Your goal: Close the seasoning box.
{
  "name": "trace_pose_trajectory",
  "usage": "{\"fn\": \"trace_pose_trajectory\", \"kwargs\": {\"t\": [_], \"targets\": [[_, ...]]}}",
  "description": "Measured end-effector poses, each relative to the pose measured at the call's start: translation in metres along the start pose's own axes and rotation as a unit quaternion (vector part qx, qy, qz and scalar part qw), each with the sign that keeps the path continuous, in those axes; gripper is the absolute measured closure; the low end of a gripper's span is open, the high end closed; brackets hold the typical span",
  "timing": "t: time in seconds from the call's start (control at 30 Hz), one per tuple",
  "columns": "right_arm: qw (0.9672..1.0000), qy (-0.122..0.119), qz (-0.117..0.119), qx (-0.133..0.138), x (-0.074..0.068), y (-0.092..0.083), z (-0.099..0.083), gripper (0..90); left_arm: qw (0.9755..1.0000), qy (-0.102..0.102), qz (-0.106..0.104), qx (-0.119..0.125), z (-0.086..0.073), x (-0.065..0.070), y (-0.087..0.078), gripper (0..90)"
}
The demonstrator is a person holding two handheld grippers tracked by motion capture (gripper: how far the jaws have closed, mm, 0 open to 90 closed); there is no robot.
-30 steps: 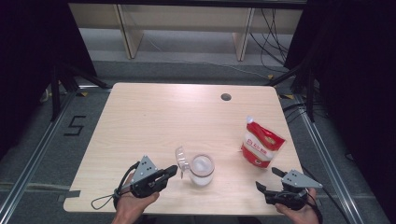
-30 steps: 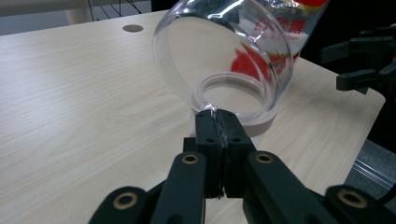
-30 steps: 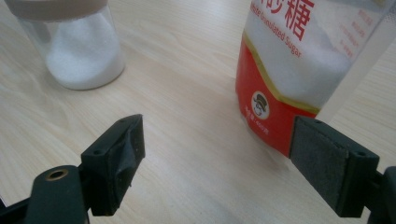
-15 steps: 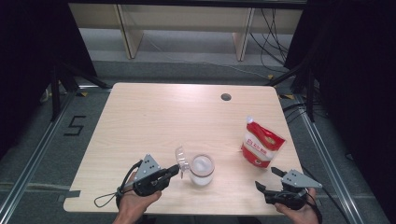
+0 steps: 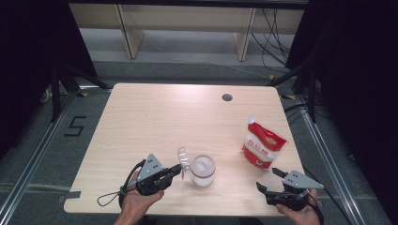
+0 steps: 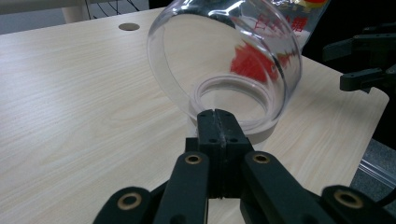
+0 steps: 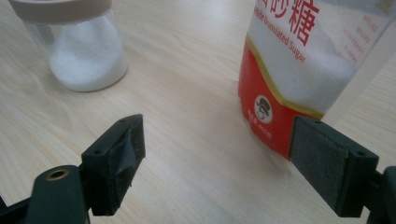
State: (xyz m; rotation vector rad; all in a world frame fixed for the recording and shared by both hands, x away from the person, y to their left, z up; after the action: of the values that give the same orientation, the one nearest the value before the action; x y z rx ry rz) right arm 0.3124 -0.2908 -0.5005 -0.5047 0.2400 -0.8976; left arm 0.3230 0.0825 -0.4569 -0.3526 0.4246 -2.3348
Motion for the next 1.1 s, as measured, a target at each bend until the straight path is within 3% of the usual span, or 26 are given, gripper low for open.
{"fn": "trace_pose_trajectory", "kwargs": {"t": [0.17, 0.27, 0.4, 0.43, 0.47, 0.53, 0.57, 0.93, 1.0, 1.1], "targets": [[1.0, 0.0, 0.001, 0.0, 0.0, 0.0, 0.0, 19.7, 1.0, 0.006, -0.002, 0.001, 0.001, 0.0, 0.002, 89.5], [1.0, -0.004, -0.003, 0.003, 0.001, 0.001, 0.0, 19.7, 1.0, -0.001, -0.004, 0.004, 0.002, 0.001, 0.003, 89.5], [1.0, 0.002, 0.001, 0.001, 0.0, 0.001, 0.0, 19.7, 1.0, 0.009, -0.003, 0.001, 0.003, 0.002, 0.004, 89.5], [1.0, -0.007, 0.002, 0.005, 0.001, 0.001, 0.0, 19.7, 1.0, 0.009, -0.003, -0.001, 0.003, 0.002, 0.005, 89.5], [0.9998, 0.018, 0.001, -0.003, -0.002, 0.0, -0.001, 19.6, 1.0, 0.007, -0.006, 0.002, 0.003, 0.003, 0.006, 89.5], [0.9999, 0.014, 0.001, -0.001, -0.002, 0.0, -0.001, 19.7, 0.9999, 0.01, -0.003, 0.0, 0.004, 0.003, 0.006, 89.5], [1.0, -0.002, -0.002, 0.003, 0.0, 0.001, 0.0, 19.7, 1.0, 0.008, -0.004, -0.001, 0.004, 0.004, 0.007, 89.5], [1.0, -0.001, -0.003, 0.003, 0.0, 0.001, 0.0, 19.6, 0.9998, 0.014, -0.012, -0.006, 0.005, 0.006, 0.012, 89.4], [1.0, -0.004, -0.004, 0.005, 0.001, 0.001, 0.0, 19.6, 0.9999, 0.004, -0.015, -0.002, 0.005, 0.007, 0.013, 89.0], [0.9999, 0.012, 0.001, 0.002, -0.002, 0.001, 0.0, 19.5, 0.9998, 0.001, -0.019, -0.003, 0.005, 0.006, 0.012, 83.2]]}}
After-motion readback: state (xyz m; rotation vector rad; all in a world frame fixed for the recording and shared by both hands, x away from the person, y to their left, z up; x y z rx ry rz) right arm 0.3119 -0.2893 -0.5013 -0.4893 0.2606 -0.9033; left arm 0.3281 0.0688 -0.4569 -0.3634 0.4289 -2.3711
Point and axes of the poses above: each handheld gripper's, and its own axes: y roughly forward along the jaws, z roughly out of its top, x roughly to its right, the point moved 4 cm from there along y, roughly forward along the jaws
